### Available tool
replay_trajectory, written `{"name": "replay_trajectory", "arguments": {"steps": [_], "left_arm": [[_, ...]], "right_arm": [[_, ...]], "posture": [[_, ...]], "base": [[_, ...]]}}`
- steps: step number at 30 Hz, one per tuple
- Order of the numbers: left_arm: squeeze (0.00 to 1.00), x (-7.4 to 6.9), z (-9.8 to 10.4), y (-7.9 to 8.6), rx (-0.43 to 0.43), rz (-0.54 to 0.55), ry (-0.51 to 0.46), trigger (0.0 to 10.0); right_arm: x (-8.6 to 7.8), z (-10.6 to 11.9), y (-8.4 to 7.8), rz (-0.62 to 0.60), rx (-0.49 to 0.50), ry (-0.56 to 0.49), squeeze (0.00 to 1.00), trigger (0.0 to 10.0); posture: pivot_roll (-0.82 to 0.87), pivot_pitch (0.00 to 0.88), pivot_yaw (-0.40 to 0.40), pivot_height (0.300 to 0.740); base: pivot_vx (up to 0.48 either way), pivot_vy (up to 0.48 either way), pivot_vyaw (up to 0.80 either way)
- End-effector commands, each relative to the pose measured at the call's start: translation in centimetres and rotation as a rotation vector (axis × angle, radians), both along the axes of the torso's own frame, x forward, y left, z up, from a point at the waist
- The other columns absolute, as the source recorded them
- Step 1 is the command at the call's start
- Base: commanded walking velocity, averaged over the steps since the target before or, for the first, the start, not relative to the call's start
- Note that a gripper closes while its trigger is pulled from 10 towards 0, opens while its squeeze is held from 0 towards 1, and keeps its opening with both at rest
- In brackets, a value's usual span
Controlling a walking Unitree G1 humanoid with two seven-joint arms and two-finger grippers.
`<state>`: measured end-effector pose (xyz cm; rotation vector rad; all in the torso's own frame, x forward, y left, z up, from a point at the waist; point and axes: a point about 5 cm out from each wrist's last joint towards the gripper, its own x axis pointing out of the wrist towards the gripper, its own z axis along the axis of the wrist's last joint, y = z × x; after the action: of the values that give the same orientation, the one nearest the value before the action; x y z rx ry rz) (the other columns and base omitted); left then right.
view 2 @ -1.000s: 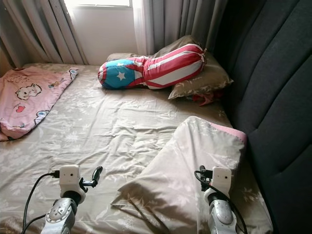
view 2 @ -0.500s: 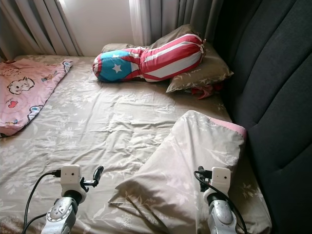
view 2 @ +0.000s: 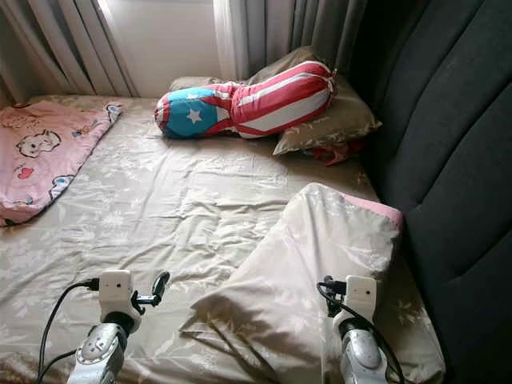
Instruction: Clean up the room
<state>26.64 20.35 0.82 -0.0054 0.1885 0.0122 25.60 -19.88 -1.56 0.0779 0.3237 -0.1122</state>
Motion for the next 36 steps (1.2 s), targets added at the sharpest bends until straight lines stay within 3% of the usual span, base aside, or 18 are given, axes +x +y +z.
{"name": "replay_trajectory", "arguments": {"steps": [1,6,14,20,25,36], "left_arm": [[0.0,-0.12,-0.04,0.24,-0.008,0.007,0.005,10.0],[0.0,-0.24,-0.09,0.3,-0.005,0.002,0.007,10.0],[0.0,-0.46,-0.2,0.32,-0.002,-0.003,0.014,10.0],[0.0,-0.59,-0.22,0.39,-0.003,-0.005,0.014,10.0],[0.0,-0.61,-0.17,0.39,-0.004,-0.006,0.011,10.0],[0.0,-0.46,0.12,0.0,-0.01,-0.016,-0.002,10.0]], "right_arm": [[-0.42,-0.36,-0.24,-0.015,0.002,0.02,0.0,10.0],[-0.37,-0.67,-0.26,-0.025,0.007,0.066,0.0,10.0],[-0.39,-0.47,-0.4,-0.035,0.002,0.038,0.0,10.0],[-0.33,-0.67,-0.42,-0.041,0.001,0.072,0.0,10.0],[-0.24,-0.59,-0.5,-0.044,-0.005,0.069,0.0,10.0],[0.09,-0.16,-1.19,-0.072,0.015,0.048,0.0,10.0]], "posture": [[-0.11,0.0,-0.031,0.701],[-0.11,0.0,-0.029,0.696],[-0.1,0.0,-0.029,0.681],[-0.1,0.0,-0.03,0.681],[-0.1,0.0,-0.03,0.652],[-0.1,0.0,-0.035,0.652]], "base": [[0.0,0.0,0.0],[0.0,0.0,0.0],[0.0,0.0,0.0],[0.0,0.0,0.0],[0.0,0.0,0.0],[0.0,0.0,0.0]]}}
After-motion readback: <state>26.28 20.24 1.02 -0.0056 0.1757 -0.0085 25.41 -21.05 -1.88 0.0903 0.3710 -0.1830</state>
